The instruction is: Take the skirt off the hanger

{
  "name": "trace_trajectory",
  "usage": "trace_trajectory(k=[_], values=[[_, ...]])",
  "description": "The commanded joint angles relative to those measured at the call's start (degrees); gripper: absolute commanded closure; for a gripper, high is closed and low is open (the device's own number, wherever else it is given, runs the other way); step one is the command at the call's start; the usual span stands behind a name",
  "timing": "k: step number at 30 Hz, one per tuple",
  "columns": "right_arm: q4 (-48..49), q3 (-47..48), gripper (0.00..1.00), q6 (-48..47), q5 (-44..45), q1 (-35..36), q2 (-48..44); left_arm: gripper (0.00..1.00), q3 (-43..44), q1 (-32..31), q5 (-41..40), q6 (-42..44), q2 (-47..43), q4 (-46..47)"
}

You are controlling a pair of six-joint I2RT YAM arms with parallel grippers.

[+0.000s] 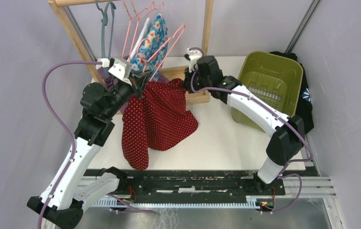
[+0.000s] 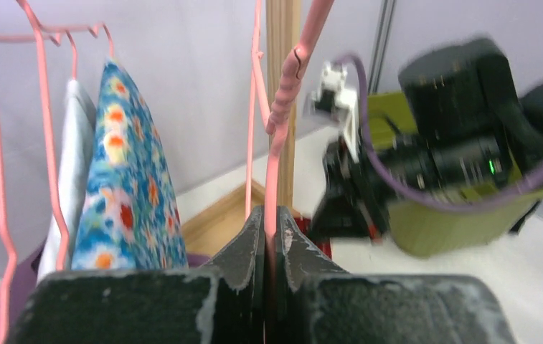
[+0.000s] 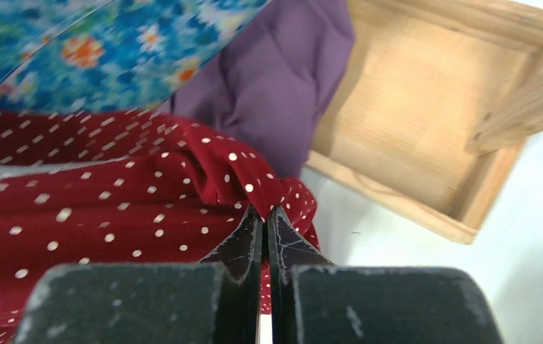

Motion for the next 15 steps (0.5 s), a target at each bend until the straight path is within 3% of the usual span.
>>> trace_trajectory(k=[1, 15], values=[[1.01, -1.94, 0.99, -0.17, 3.69, 4.97, -3.86, 0.97, -0.21, 0.11, -2.90, -4.86, 2.50, 26.39], [-2.96, -4.95, 0.99, 0.39, 4.02, 12.38, -11.95, 0.97, 2.07, 0.04, -11.25, -1.53, 18.48, 42.60]])
